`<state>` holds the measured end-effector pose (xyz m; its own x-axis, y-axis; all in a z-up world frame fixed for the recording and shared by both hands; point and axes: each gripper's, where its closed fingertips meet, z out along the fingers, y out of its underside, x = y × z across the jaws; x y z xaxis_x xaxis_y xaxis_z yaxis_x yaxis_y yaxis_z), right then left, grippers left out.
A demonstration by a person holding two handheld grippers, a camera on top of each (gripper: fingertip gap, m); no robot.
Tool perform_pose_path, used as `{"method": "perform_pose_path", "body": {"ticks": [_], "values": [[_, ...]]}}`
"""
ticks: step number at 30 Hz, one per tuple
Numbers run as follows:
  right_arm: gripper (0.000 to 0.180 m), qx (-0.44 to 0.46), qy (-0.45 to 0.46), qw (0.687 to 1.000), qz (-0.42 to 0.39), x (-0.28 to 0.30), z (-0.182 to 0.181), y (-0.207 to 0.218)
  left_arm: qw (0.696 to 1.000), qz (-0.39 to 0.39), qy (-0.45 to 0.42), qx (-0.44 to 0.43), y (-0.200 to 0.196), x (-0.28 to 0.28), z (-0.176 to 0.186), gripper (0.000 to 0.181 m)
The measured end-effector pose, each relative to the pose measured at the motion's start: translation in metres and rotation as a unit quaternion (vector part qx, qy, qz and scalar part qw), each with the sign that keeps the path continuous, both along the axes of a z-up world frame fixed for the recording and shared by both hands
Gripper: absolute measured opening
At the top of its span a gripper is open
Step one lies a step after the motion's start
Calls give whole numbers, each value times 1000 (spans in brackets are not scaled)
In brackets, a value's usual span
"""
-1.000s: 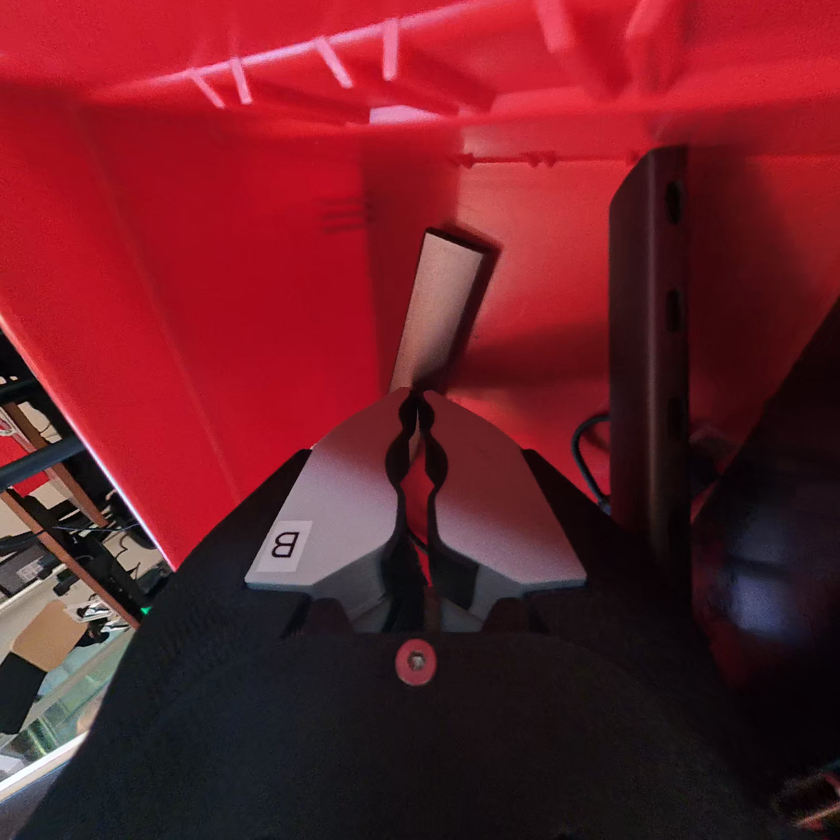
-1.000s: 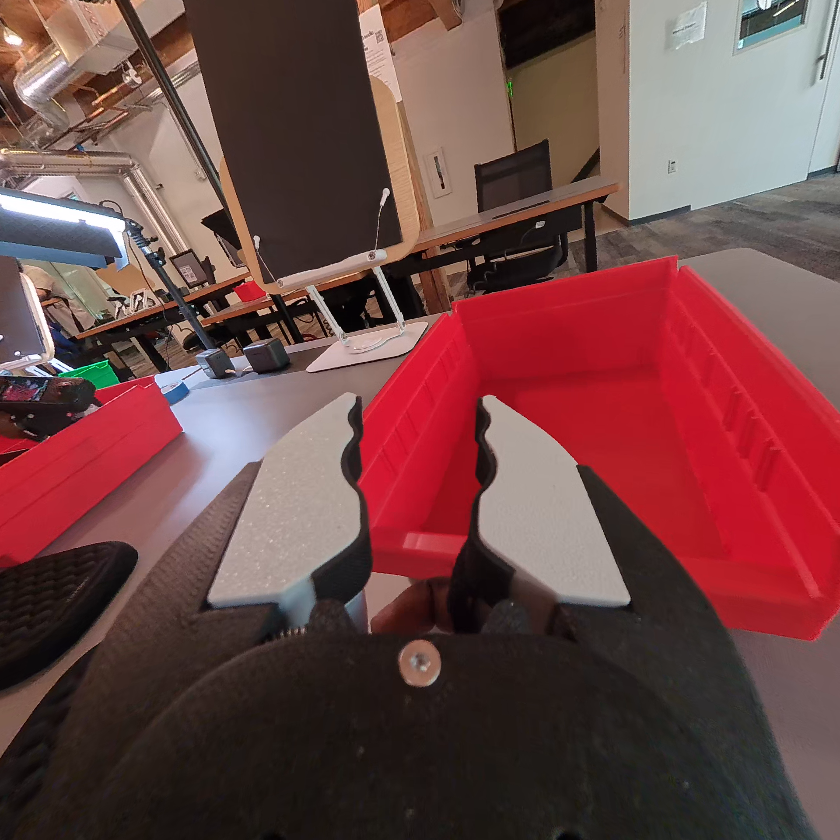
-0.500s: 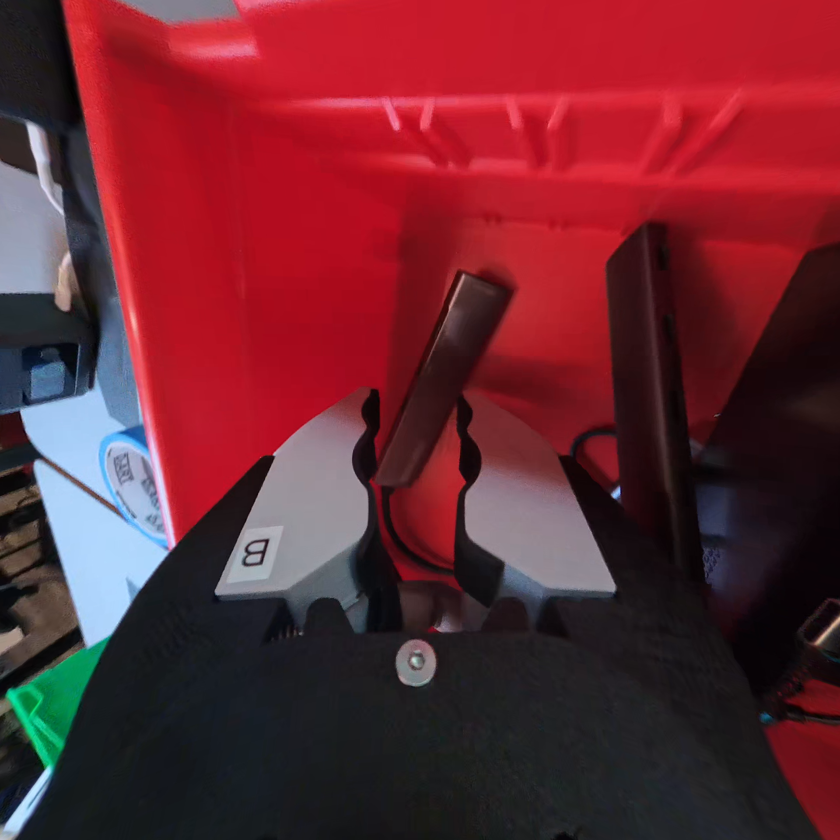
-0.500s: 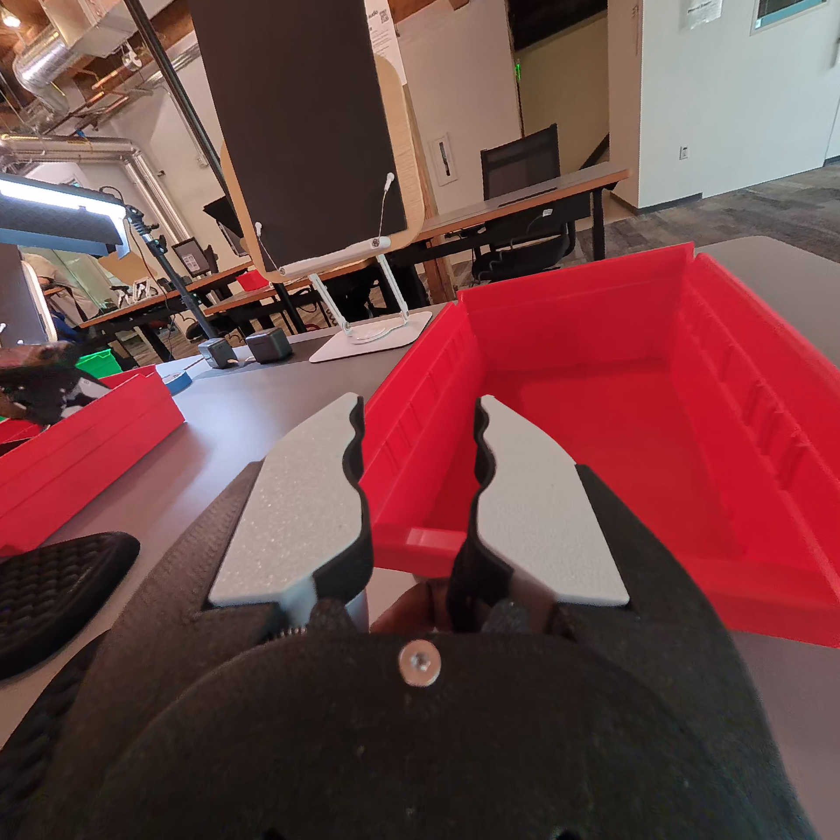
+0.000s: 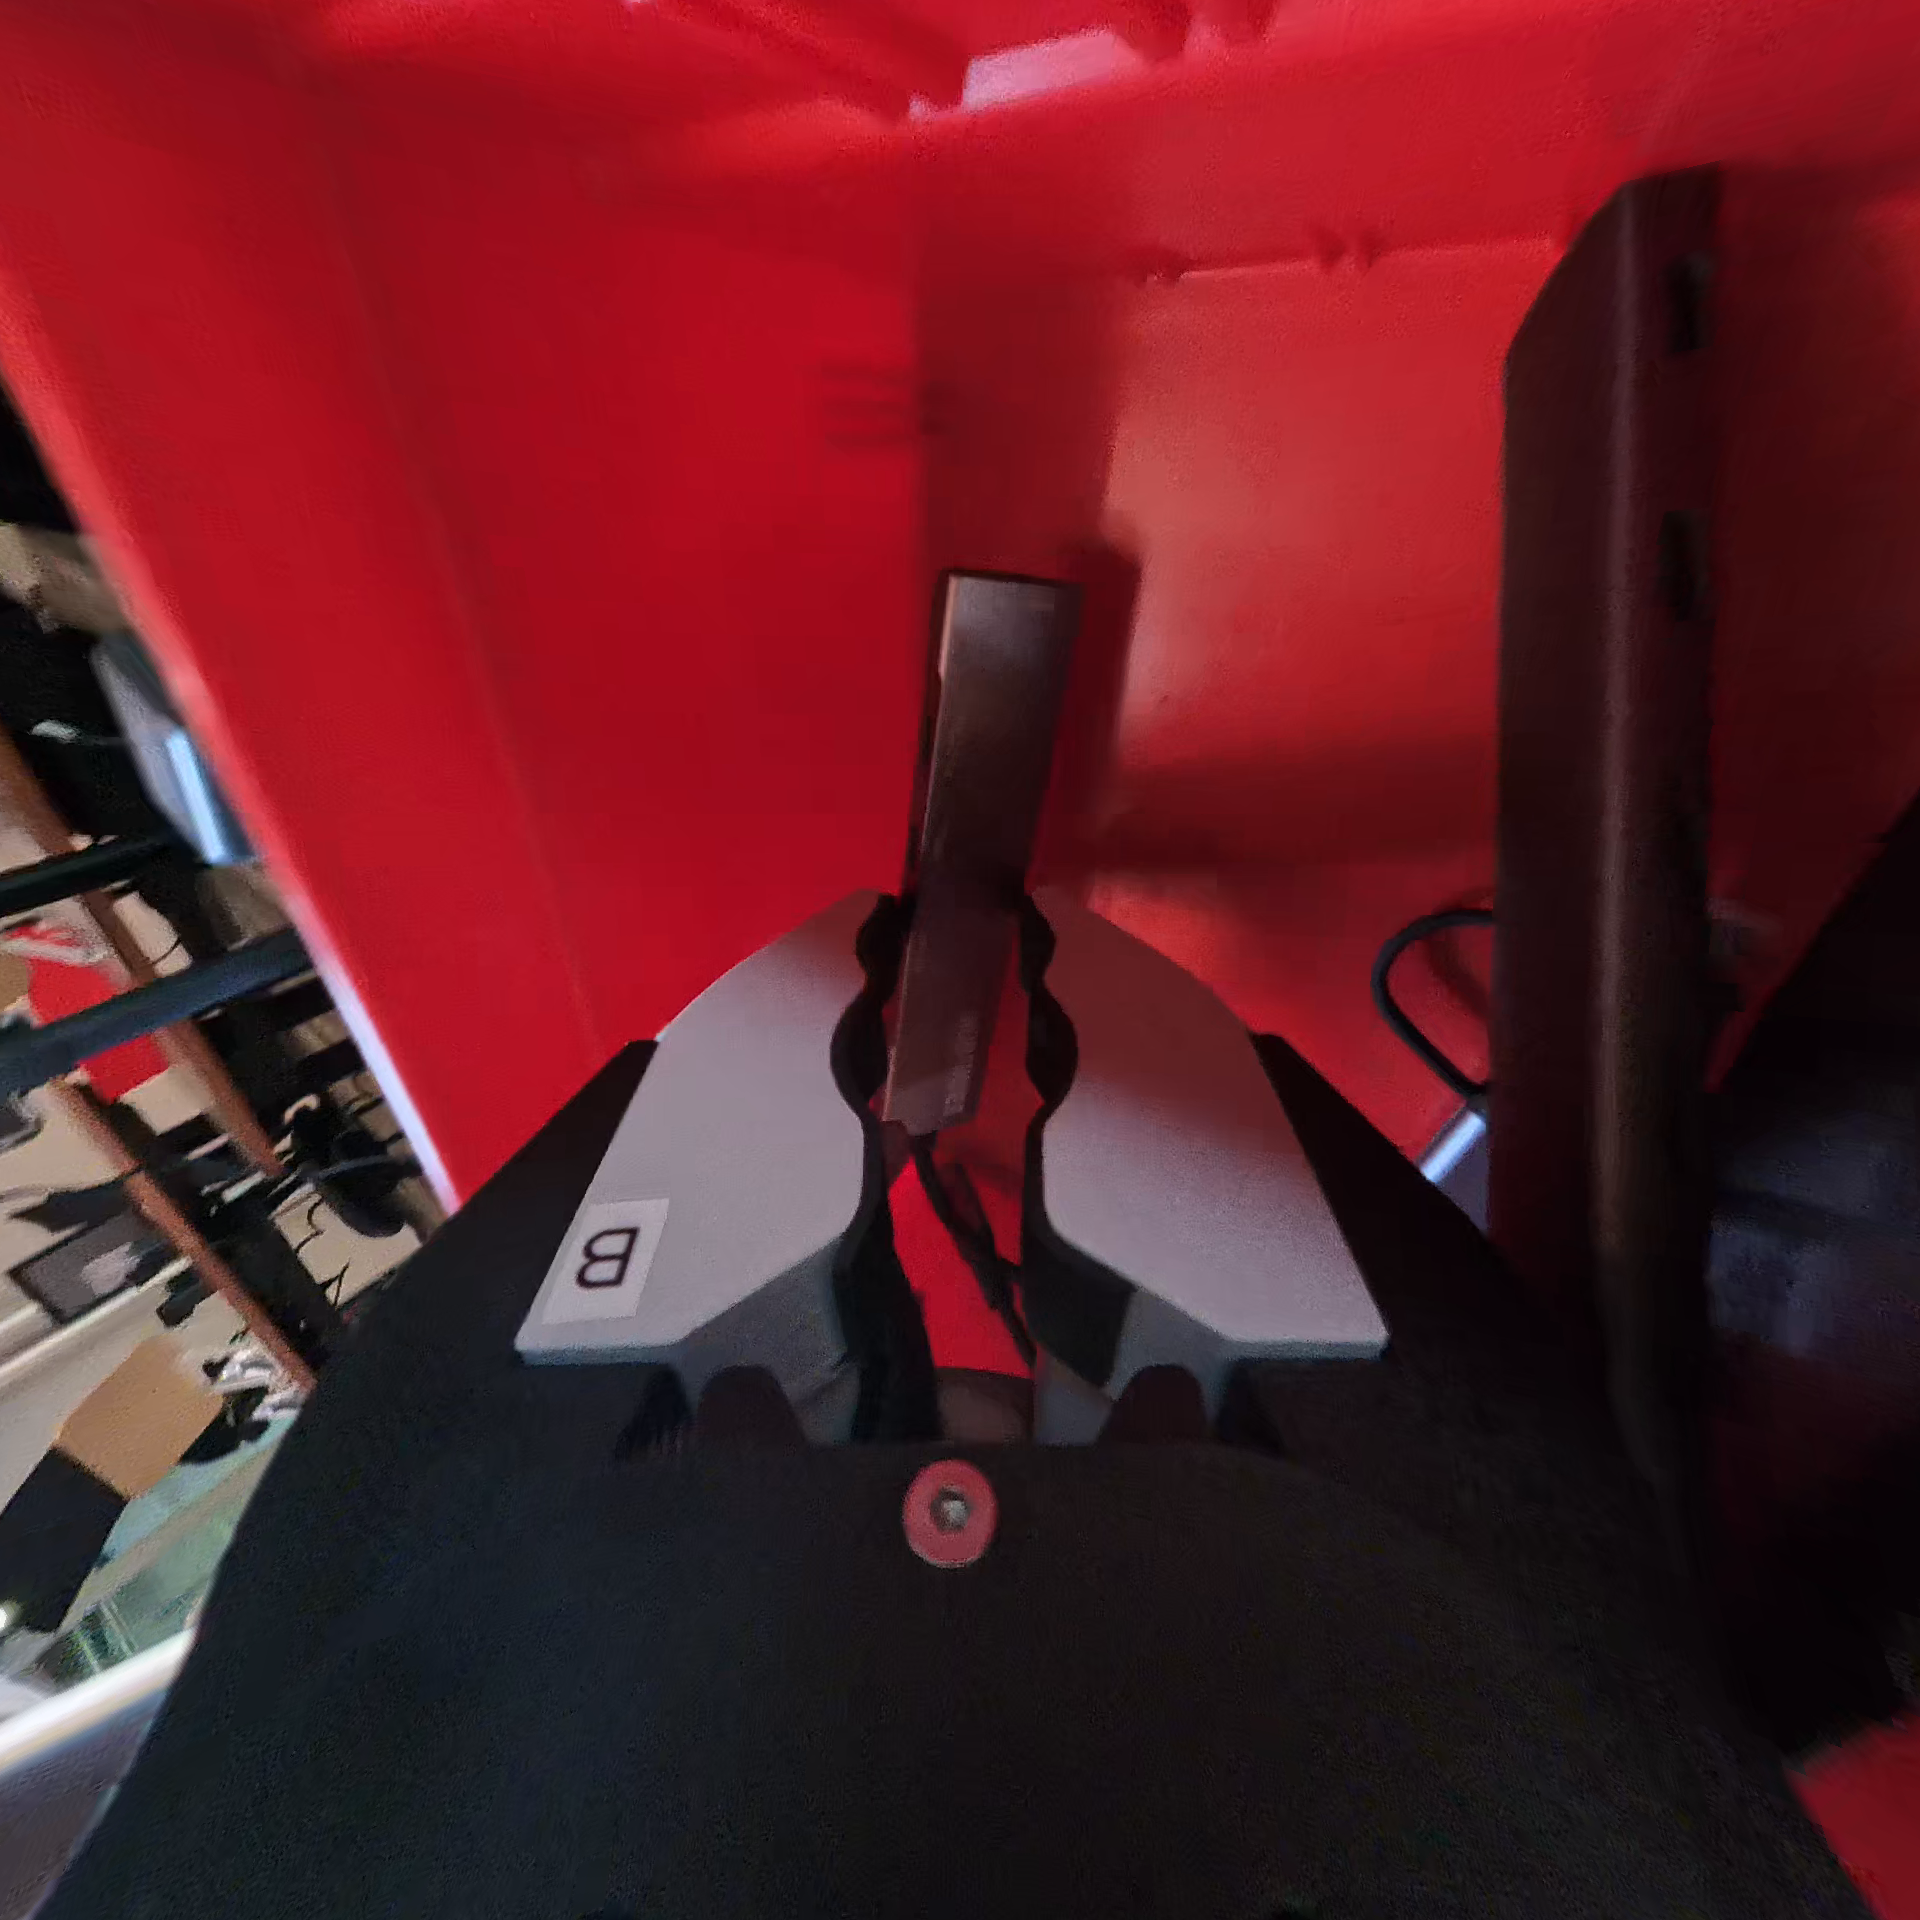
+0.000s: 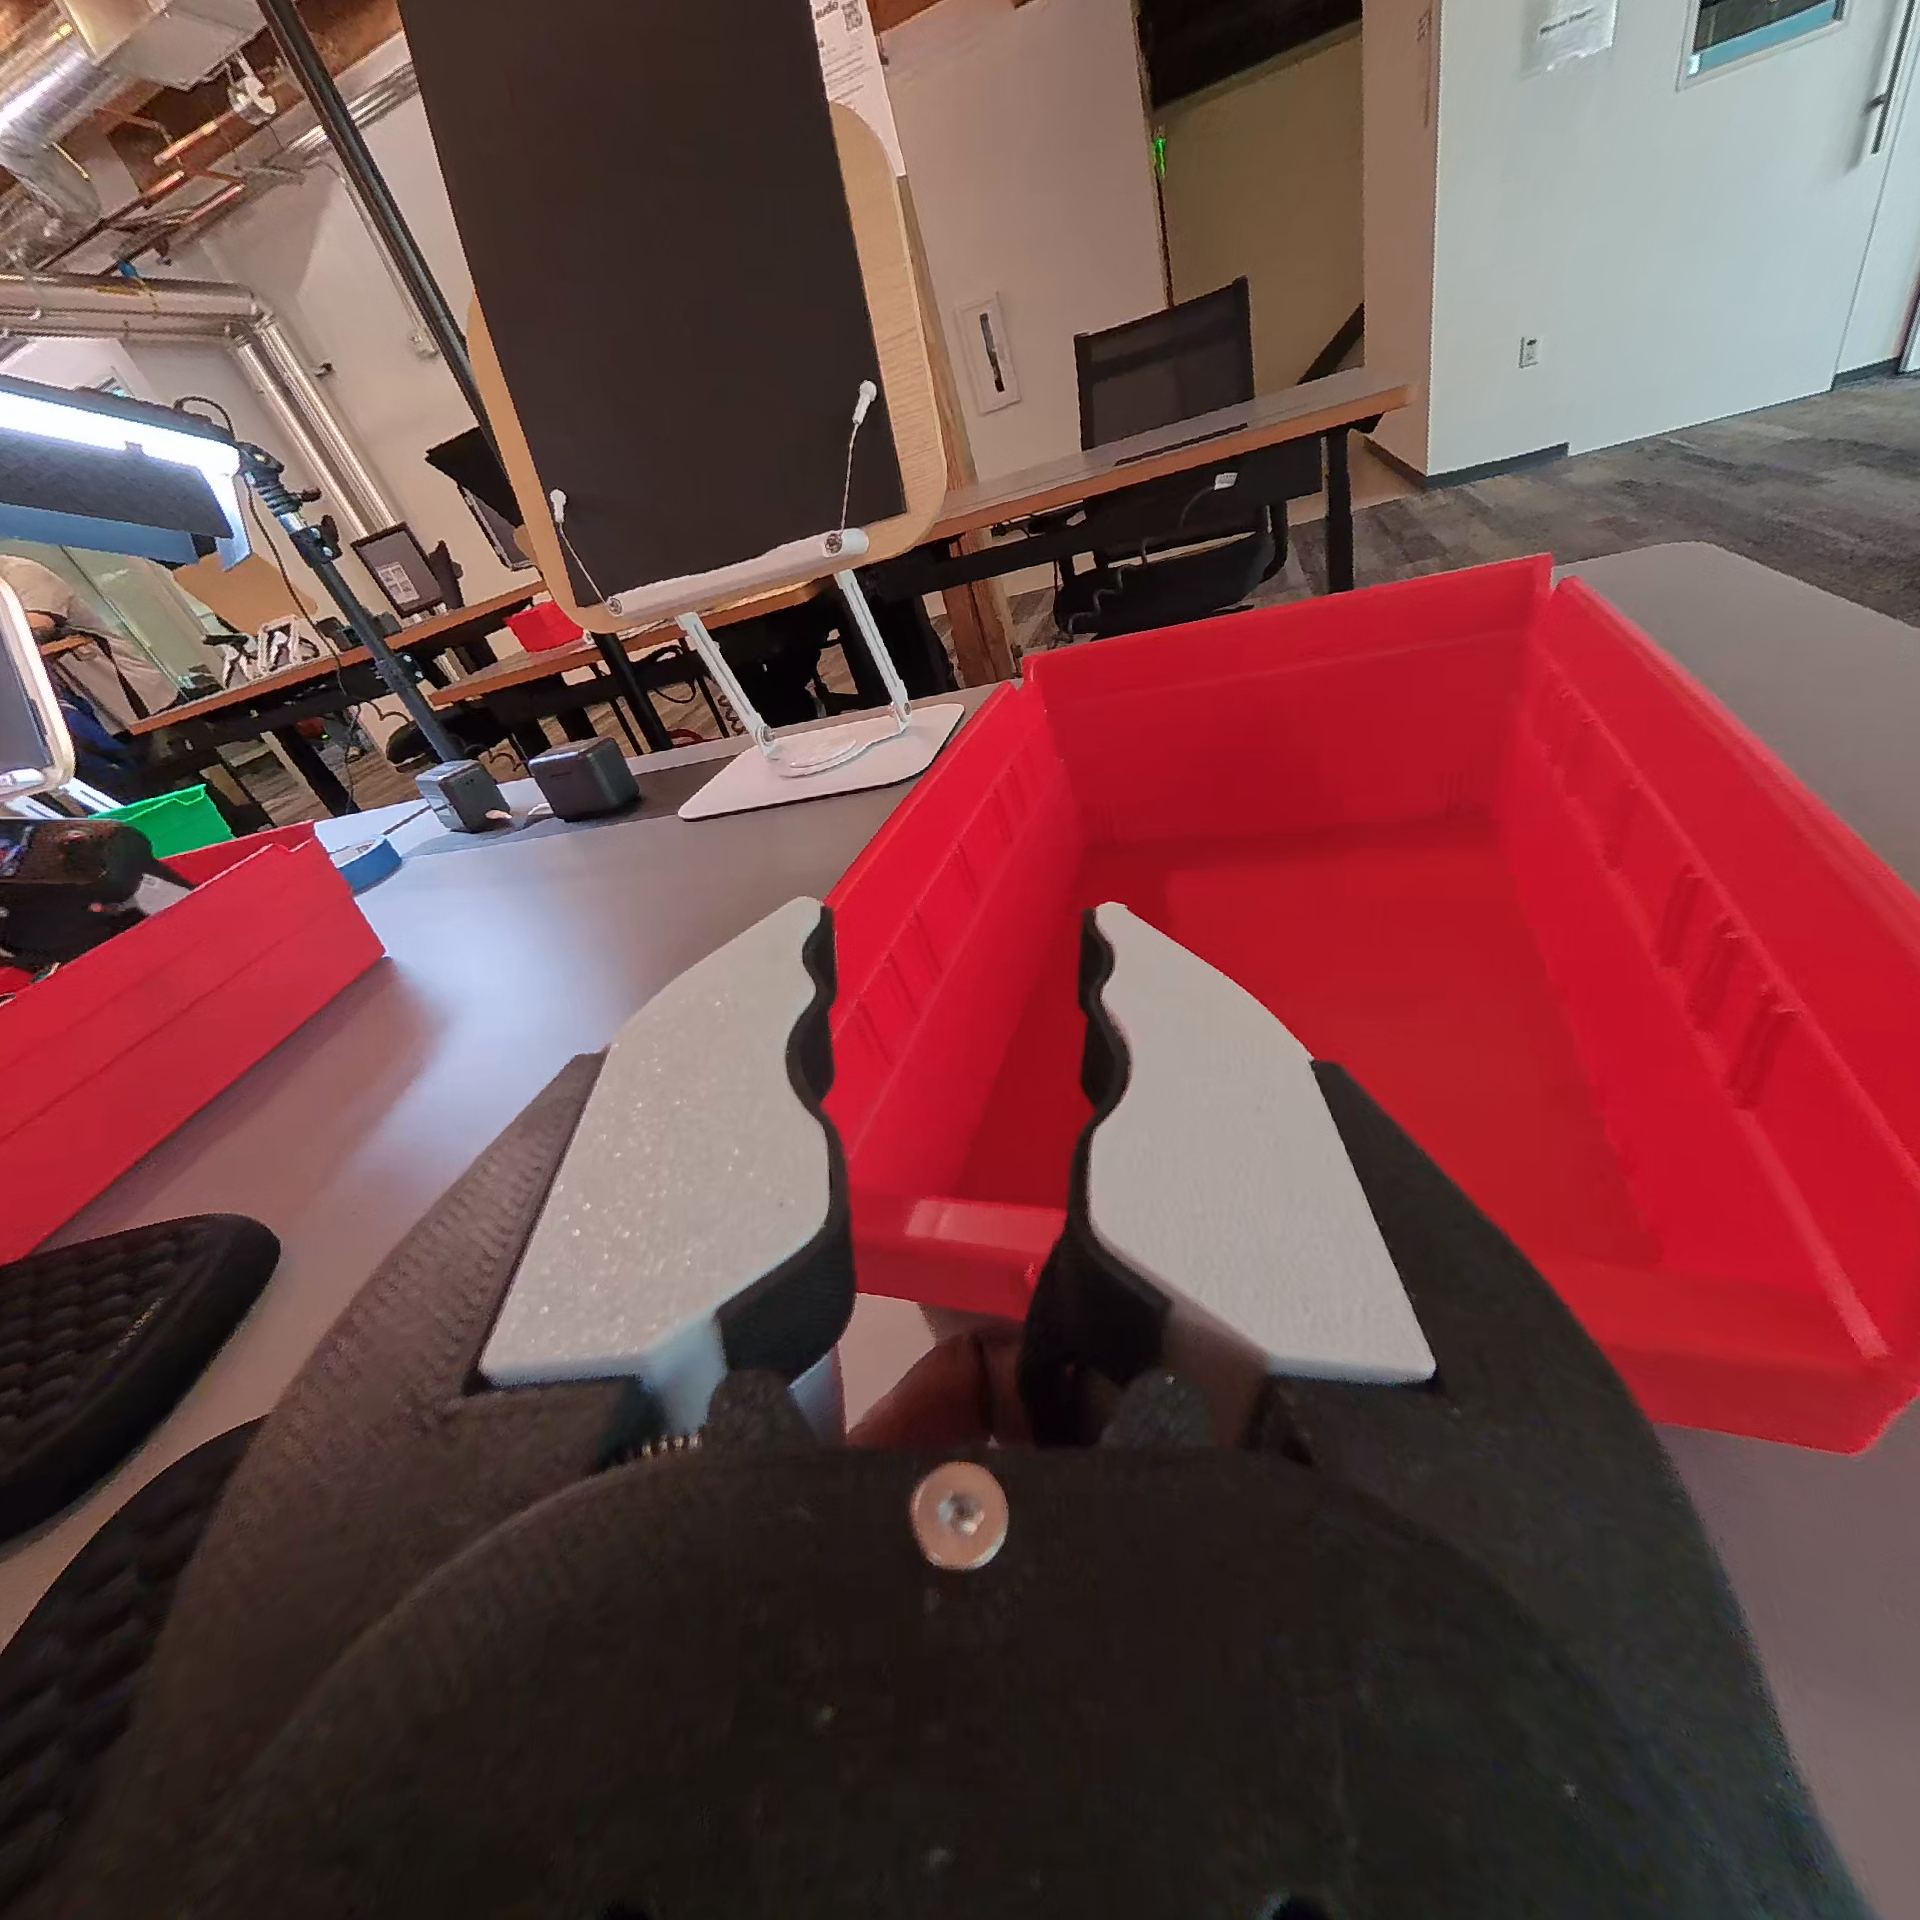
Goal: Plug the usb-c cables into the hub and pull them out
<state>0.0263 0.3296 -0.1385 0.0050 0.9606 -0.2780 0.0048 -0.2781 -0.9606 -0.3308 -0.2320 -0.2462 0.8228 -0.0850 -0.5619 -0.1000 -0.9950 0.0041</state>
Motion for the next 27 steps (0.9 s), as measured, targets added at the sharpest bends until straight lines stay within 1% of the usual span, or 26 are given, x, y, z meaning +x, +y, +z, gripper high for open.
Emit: {"method": "perform_pose_path", "body": {"ticks": [3,6,11,15,18,21,24,27], "values": [[44,0,-1,1000,-1,-1,-1,0,996,22,42,71,0,2,30,22],[44,4,-2,1000,0,-2,-1,-2,984,41,99,145,-5,4,72,22],[44,6,-2,1000,-2,-2,-1,-2,947,48,206,243,-14,19,149,22],[44,6,1,1000,-4,-1,0,-1,894,47,322,307,-20,36,222,22],[44,6,1,1000,-5,-1,0,0,843,29,413,343,-18,57,277,22],[44,7,1,1000,-6,-1,0,0,786,-1,479,390,-2,90,322,22],[44,15,2,1000,-4,0,1,-2,744,-47,511,429,29,133,349,22],[45,31,11,999,8,0,4,-8,714,-99,528,449,69,177,352,22]]}}
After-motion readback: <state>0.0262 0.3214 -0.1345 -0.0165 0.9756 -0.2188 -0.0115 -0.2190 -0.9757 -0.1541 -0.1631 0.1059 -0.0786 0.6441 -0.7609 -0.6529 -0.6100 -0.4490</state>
